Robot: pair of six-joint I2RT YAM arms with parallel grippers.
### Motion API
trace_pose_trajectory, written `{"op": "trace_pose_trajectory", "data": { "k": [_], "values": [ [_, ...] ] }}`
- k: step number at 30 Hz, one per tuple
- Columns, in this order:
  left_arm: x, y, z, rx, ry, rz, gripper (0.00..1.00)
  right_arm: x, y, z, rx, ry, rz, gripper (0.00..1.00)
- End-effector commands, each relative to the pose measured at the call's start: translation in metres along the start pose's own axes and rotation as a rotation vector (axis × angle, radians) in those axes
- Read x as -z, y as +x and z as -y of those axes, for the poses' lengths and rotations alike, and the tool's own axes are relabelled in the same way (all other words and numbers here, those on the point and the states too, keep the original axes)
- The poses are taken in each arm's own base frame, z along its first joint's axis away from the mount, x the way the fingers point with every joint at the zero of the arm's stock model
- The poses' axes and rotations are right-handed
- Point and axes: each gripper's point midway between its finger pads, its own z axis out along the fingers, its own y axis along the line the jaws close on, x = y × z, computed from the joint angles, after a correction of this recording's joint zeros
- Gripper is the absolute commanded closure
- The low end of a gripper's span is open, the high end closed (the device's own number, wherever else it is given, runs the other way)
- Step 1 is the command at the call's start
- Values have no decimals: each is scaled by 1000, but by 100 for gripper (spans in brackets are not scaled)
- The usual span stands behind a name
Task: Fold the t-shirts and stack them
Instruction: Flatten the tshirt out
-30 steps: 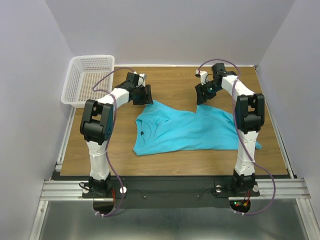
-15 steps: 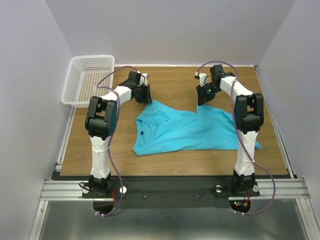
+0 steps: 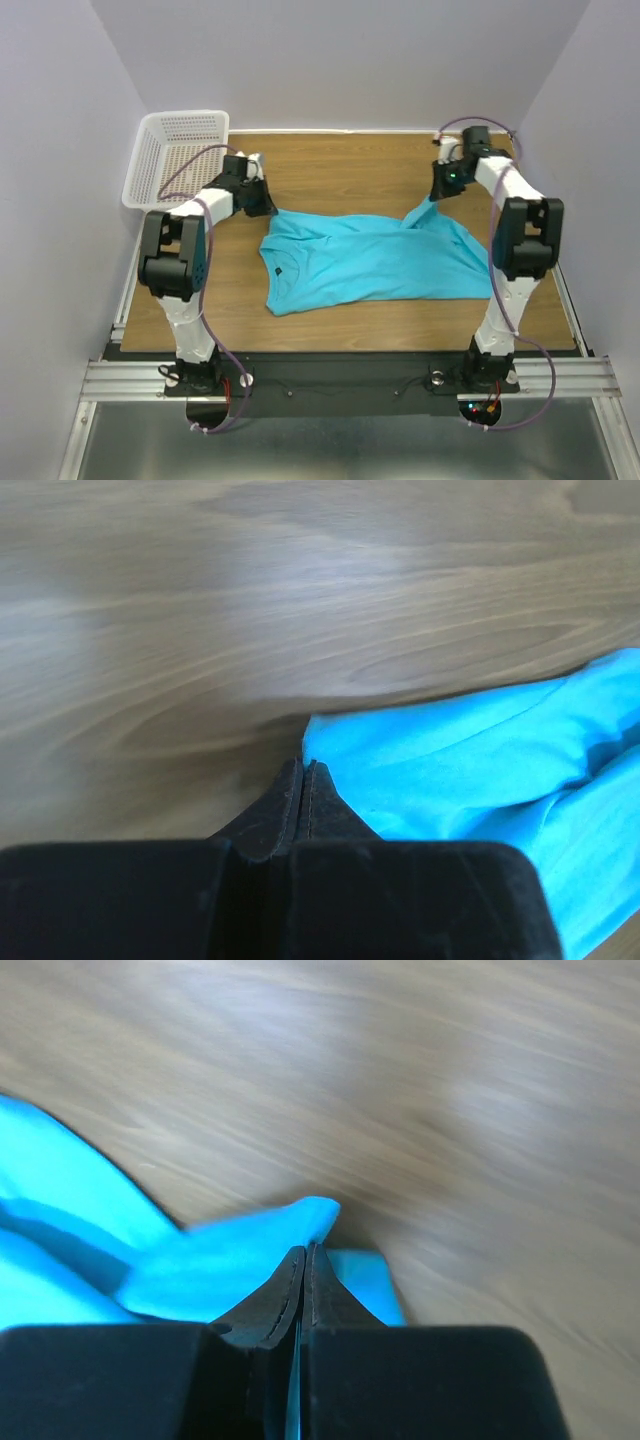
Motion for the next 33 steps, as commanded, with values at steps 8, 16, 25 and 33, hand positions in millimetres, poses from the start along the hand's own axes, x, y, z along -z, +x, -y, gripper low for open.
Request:
{"op": "trace_pose_trajectory", "data": {
  "k": [8,16,25,33],
  "values": [
    [38,-22,-24,72,-43,139,100,96,6,99,-229,326,326,99],
    [24,-7,-19,88,17,73,100,61,44,74,-218,156,250,99],
    [31,8,-18,52,28,34,100,63,91,38,-62,56,165,65],
    [32,13,-20,42,23,22,100,122,74,49,-37,175,287,47]
  ]
}}
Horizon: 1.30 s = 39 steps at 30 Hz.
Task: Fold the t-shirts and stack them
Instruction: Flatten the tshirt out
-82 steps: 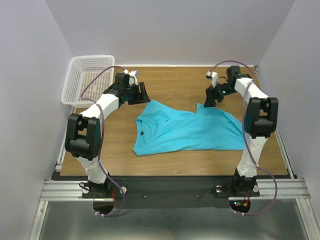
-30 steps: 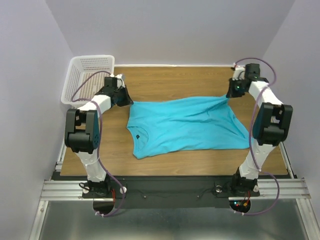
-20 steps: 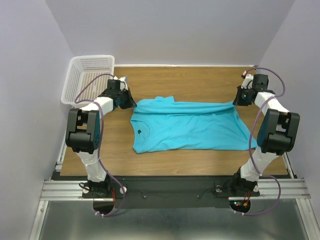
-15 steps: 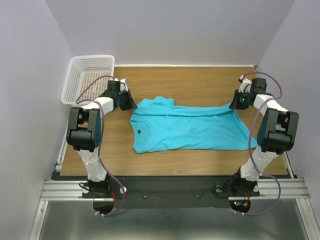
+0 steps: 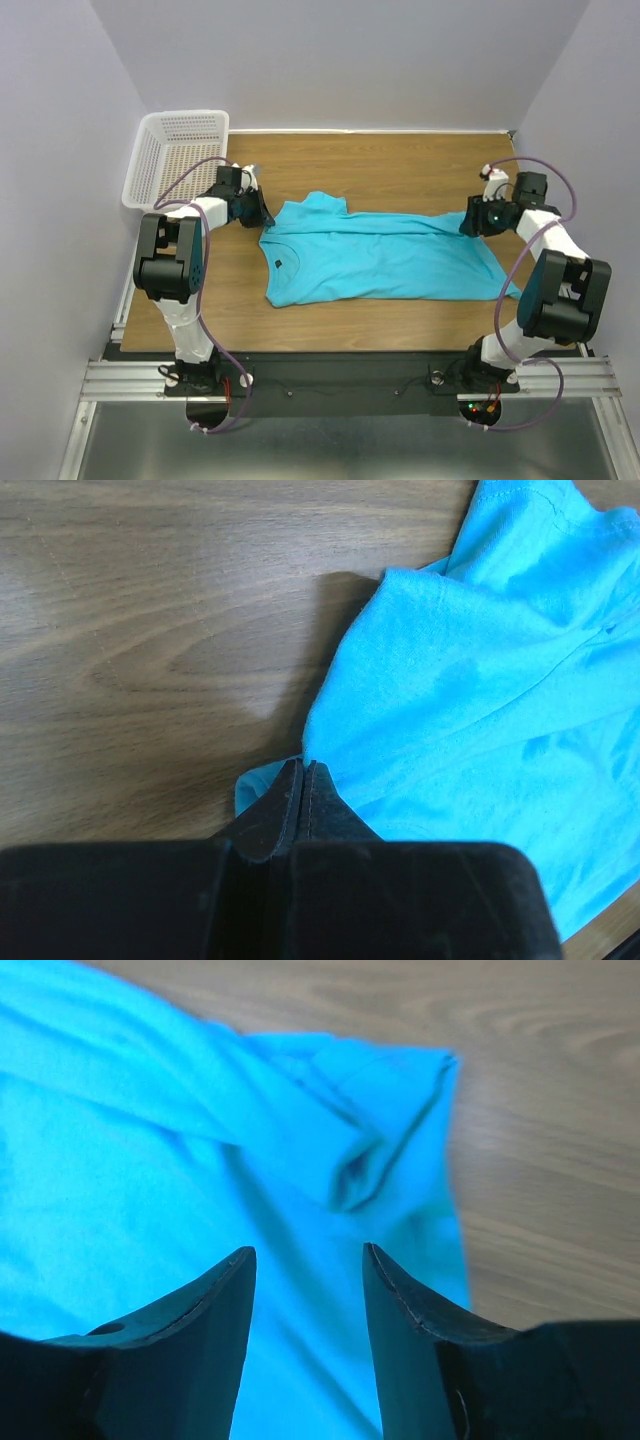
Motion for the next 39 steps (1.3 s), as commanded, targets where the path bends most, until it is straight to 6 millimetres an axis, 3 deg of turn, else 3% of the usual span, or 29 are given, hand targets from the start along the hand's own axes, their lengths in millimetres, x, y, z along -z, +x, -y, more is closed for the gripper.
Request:
{"op": "trace_pose_trajectory", "data": {
  "k": [1,3,10,17,34,39],
  "values": [
    [14,-8,7,-36,22,30,100,31,-47,18,39,62,144,46],
    [14,-8,7,-38,22,30,100,35,-66,15,40,34,187,46],
    [13,-8,9,-38,30,32,100,6,-80,22,-86,-60,156,50],
    [13,-8,9,-39,34,29,100,-21,-58,23,-167,-110,75,55],
    [11,-5,9,-34,43,20,100,-40,-41,18,-197,-133,6,61],
    [11,-5,10,-33,45,18,100,-34,-43,10,-122,-163,26,80]
  ]
}}
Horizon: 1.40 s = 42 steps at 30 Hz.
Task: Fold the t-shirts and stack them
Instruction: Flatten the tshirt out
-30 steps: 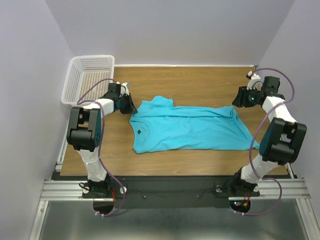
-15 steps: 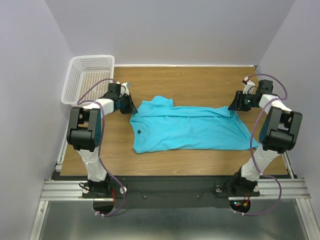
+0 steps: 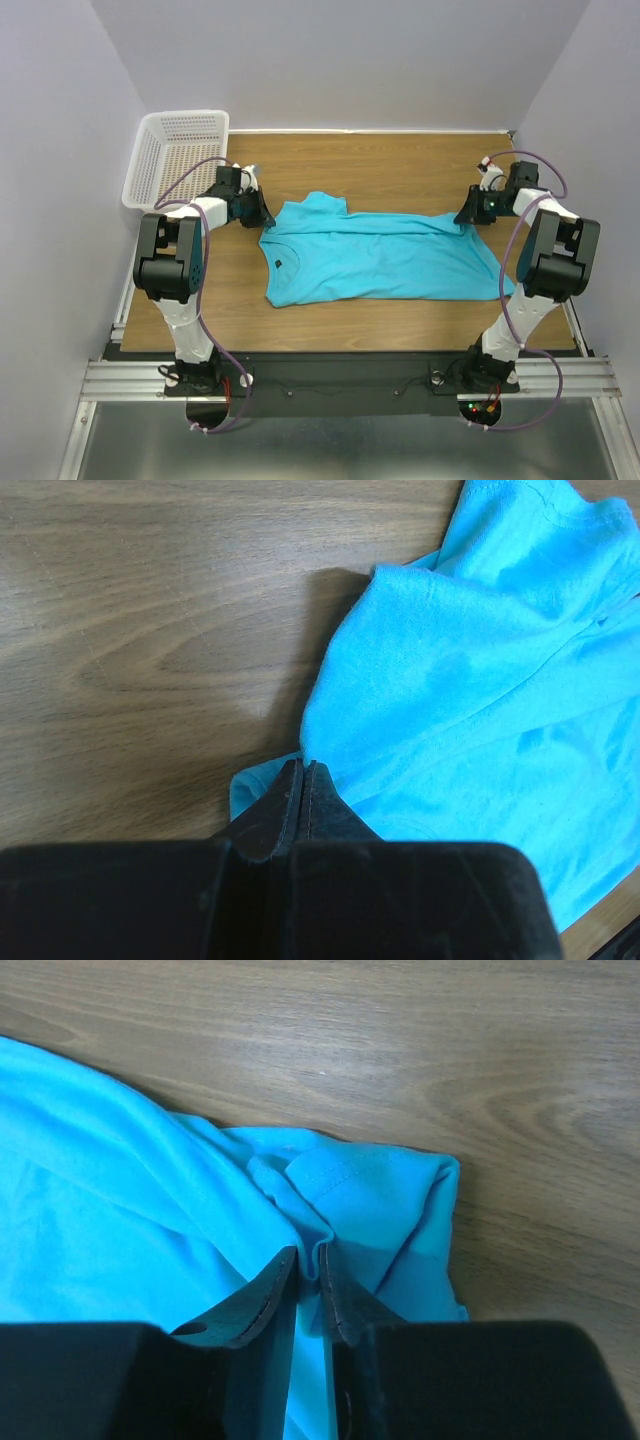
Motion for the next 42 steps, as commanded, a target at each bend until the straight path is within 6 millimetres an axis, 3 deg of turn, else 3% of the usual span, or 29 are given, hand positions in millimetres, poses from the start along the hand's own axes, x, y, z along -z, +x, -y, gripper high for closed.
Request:
{"op": "trace_pose_trajectory", "data": {
  "k": [1,5,6,9,11,15,16,19,24,28,30,32,33,42],
  "values": [
    [11,-7,7,-28,23,30,100,19,-20,-16,127,-30,61,82],
    [12,-7,7,-32,23,31,100,39,2,-27,371,-24,54,83],
    [12,-7,7,-32,26,30,100,39,21,-29,395,-32,28,84],
    [11,-7,8,-32,30,29,100,53,37,-38,538,-28,27,87],
    [11,-7,8,-32,32,28,100,57,60,-44,572,-43,-2,85],
    [11,-7,8,-33,33,26,100,60,90,-53,649,-115,-60,69],
    [11,-7,7,-32,32,27,100,61,93,-55,646,-123,-66,60],
    [11,-6,8,-33,34,25,100,66,75,-55,628,-96,-34,45],
    [11,-6,9,-33,34,26,100,82,6,-50,481,-30,92,44],
    [11,-7,9,-35,40,27,100,76,-15,-56,396,-66,117,46],
    [11,-7,10,-34,41,26,100,62,-13,-73,438,-79,79,46],
    [10,-7,10,-32,43,23,100,47,-6,-72,478,-21,25,45],
    [10,-6,9,-31,42,21,100,38,-4,-81,503,-22,9,45],
    [9,-6,10,-31,46,21,100,6,8,-65,558,95,-108,44]
  ]
}}
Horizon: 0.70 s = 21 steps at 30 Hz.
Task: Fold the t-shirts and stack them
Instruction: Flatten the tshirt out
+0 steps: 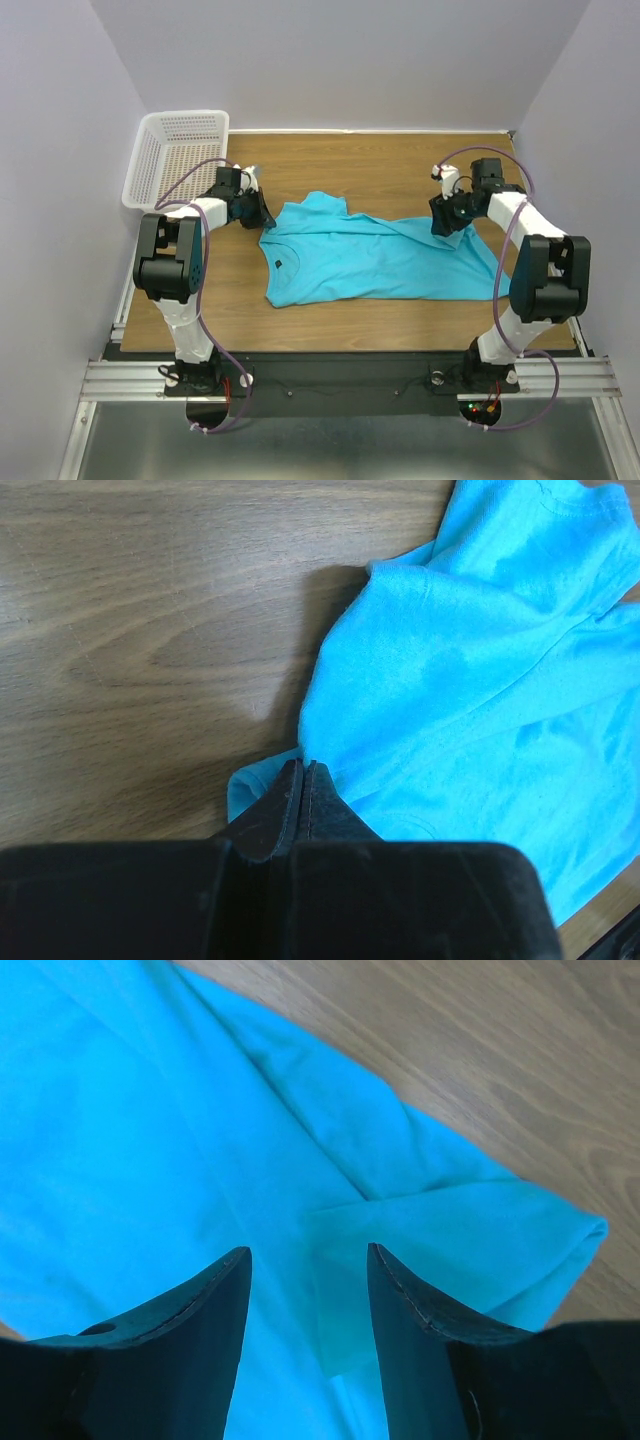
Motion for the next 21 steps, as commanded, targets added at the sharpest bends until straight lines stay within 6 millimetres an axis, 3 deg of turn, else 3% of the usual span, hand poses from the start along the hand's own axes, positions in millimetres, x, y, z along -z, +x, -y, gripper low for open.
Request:
{"op": "trace_pose_trajectory", "data": {
  "k": [1,12,16,18,21],
  "values": [
    [10,-9,8,-26,31,29,100,-6,1,20,33,105,-40,44],
    [8,-8,8,-26,33,26,100,-33,10,14,46,95,-103,47],
    [9,-7,8,-25,34,24,100,-37,10,22,40,123,-119,52],
    [9,-7,8,-27,35,25,100,-37,8,25,37,137,-118,60],
    [10,-9,9,-29,35,30,100,-33,3,29,29,170,-109,83]
  ]
}}
